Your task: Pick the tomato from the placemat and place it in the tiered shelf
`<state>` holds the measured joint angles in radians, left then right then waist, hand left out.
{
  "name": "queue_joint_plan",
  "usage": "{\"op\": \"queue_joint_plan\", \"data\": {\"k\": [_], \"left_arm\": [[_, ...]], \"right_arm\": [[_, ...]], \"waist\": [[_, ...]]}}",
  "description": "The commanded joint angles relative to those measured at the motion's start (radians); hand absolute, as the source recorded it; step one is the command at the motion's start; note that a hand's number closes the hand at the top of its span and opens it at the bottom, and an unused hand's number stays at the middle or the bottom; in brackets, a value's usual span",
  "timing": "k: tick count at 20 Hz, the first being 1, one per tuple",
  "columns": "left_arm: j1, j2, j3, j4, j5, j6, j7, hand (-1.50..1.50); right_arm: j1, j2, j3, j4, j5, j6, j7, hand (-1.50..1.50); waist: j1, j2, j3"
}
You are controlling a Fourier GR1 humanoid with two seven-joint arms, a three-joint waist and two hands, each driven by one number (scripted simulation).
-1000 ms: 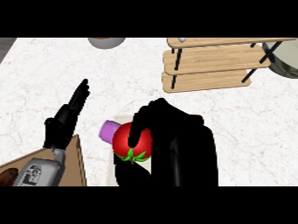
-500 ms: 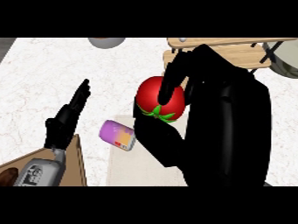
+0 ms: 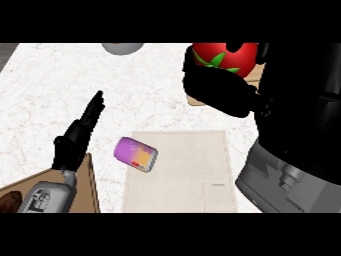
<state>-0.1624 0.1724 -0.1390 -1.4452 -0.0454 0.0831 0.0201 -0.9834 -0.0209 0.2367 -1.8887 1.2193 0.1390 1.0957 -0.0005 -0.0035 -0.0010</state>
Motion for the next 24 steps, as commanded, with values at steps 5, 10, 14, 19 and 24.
{"op": "queue_joint_plan", "data": {"k": [5,10,14,19,24], "left_arm": [[-0.046,-0.025,0.016,0.060,-0.025,0.009,-0.014,0.00],[-0.058,-0.001,0.053,0.066,0.004,-0.043,-0.009,0.00],[-0.039,-0.024,0.036,0.042,-0.024,-0.019,-0.009,0.00],[-0.049,-0.043,0.031,0.053,-0.042,-0.008,-0.013,0.00],[-0.019,-0.024,0.033,0.014,-0.022,-0.041,-0.012,0.00]], "right_arm": [[-0.054,-0.058,-0.110,0.122,0.013,0.067,-0.057,1.50],[-0.069,-0.100,-0.178,0.202,-0.007,0.007,-0.171,1.50],[-0.067,-0.096,-0.151,0.302,0.087,-0.096,-0.191,1.50],[-0.045,-0.109,-0.148,0.464,0.081,-0.265,-0.352,1.50],[-0.034,-0.065,-0.279,0.476,-0.030,-0.480,-0.373,1.50]], "waist": [[-0.001,0.004,0.000],[0.002,0.004,0.000],[0.006,0.004,0.001],[0.009,0.007,0.001],[0.024,0.011,0.002]]}}
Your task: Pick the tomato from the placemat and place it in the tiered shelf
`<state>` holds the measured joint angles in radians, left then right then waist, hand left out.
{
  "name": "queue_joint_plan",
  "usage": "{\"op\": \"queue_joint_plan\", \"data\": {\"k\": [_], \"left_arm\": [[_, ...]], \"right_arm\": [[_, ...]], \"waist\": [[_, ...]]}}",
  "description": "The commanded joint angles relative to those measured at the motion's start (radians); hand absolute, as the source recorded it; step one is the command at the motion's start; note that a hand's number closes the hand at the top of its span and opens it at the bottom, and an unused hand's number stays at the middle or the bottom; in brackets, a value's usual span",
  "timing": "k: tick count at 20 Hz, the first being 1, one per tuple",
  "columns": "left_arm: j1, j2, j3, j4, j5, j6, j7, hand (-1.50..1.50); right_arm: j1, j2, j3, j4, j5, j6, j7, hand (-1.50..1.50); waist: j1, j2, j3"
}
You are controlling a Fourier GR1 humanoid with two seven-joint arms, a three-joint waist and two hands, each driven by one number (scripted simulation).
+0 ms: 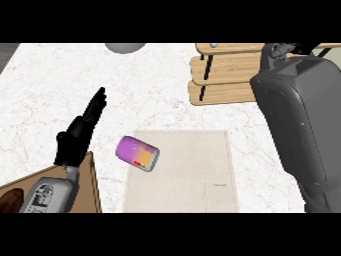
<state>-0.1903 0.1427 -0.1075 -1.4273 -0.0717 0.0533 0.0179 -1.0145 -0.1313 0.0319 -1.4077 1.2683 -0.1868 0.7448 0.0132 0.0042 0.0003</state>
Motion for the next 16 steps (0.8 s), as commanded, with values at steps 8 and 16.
{"op": "queue_joint_plan", "data": {"k": [8,16], "left_arm": [[-0.013,0.004,0.041,0.051,0.006,-0.028,-0.044,0.00],[-0.010,0.002,0.044,0.025,-0.004,-0.023,0.001,0.00]], "right_arm": [[0.001,0.012,-0.150,0.125,-0.225,-0.251,-0.187,1.50],[-0.051,-0.125,-0.183,0.306,-0.072,-0.208,-0.091,1.50]], "waist": [[-0.007,-0.002,-0.001],[-0.017,-0.003,-0.003]]}}
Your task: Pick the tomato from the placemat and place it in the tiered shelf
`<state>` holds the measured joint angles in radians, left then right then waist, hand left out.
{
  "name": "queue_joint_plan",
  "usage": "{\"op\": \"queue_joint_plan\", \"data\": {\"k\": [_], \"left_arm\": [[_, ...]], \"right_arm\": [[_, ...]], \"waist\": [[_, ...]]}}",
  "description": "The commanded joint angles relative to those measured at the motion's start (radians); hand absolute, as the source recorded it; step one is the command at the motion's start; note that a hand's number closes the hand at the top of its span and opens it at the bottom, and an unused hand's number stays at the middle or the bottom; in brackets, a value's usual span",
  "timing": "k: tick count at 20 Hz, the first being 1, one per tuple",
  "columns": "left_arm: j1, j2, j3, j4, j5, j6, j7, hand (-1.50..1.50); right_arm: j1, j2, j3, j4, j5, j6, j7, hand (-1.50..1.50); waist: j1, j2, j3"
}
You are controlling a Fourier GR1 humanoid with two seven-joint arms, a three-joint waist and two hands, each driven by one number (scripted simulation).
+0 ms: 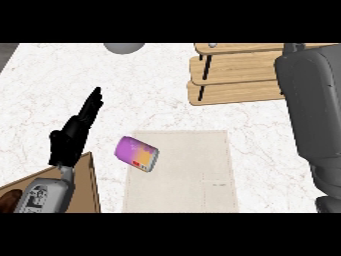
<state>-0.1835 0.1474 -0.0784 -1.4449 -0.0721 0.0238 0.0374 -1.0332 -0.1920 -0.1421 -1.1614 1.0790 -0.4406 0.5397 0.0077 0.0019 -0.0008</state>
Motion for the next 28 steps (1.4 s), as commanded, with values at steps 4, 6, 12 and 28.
{"op": "queue_joint_plan", "data": {"k": [4,6,12,28], "left_arm": [[0.012,-0.024,-0.012,-0.040,-0.017,0.018,0.020,0.00],[0.034,-0.006,0.014,-0.020,-0.004,-0.006,-0.011,0.00],[-0.062,-0.005,0.052,0.094,0.007,-0.029,-0.033,0.00],[-0.027,-0.047,0.014,0.025,-0.034,-0.003,0.026,0.00]], "right_arm": [[0.048,-0.036,-0.014,0.025,0.149,0.006,0.173,-1.50],[0.065,-0.023,0.001,-0.025,0.146,0.005,0.179,-1.50],[0.075,-0.036,-0.065,-0.099,-0.019,-0.014,0.116,-1.50],[0.009,-0.065,-0.186,-0.362,-0.257,0.000,0.207,-1.50]], "waist": [[-0.005,-0.003,0.001],[-0.005,-0.003,0.000],[-0.013,-0.001,0.001],[-0.015,-0.007,0.001]]}}
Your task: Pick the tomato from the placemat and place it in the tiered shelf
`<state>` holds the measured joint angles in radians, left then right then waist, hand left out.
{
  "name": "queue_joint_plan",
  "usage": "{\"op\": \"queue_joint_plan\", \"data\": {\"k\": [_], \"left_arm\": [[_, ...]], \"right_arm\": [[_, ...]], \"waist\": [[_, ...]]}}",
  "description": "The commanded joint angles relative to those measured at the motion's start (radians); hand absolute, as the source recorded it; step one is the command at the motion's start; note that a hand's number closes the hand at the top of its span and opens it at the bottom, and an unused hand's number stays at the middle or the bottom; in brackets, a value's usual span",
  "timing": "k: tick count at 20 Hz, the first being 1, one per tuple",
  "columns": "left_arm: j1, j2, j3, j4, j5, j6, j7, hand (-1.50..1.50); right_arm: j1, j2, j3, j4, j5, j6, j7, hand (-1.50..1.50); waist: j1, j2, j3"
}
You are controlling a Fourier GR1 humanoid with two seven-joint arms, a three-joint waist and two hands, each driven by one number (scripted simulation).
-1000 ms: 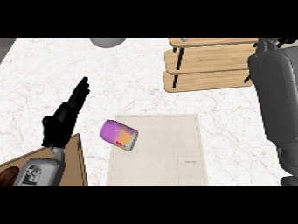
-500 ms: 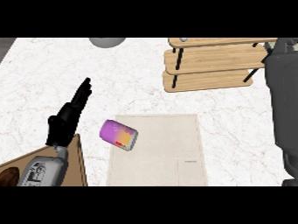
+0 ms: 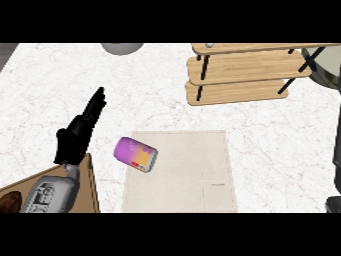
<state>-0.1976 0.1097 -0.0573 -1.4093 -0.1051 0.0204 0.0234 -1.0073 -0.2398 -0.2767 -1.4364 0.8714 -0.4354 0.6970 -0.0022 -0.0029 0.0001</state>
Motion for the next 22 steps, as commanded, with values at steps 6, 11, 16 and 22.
{"op": "queue_joint_plan", "data": {"k": [6,11,16,22], "left_arm": [[0.023,0.018,0.026,-0.044,0.019,-0.015,0.002,0.00],[0.039,0.016,0.011,-0.070,0.006,-0.015,0.034,0.00],[0.031,0.015,0.042,-0.013,0.005,0.005,-0.011,0.00],[0.084,0.025,0.036,-0.084,0.021,-0.020,-0.006,0.00]], "right_arm": [[0.051,-0.136,-0.172,-0.231,-0.076,0.072,0.195,-1.50],[0.124,-0.269,-0.263,-0.327,-0.175,0.307,0.342,-1.50],[0.329,-0.370,-0.450,-0.462,-0.423,0.521,0.323,-1.50],[0.570,-0.399,-0.732,-0.556,-0.697,0.691,0.239,-1.50]], "waist": [[-0.011,-0.004,0.000],[-0.016,-0.006,0.000],[-0.046,-0.007,0.001],[-0.042,-0.009,0.002]]}}
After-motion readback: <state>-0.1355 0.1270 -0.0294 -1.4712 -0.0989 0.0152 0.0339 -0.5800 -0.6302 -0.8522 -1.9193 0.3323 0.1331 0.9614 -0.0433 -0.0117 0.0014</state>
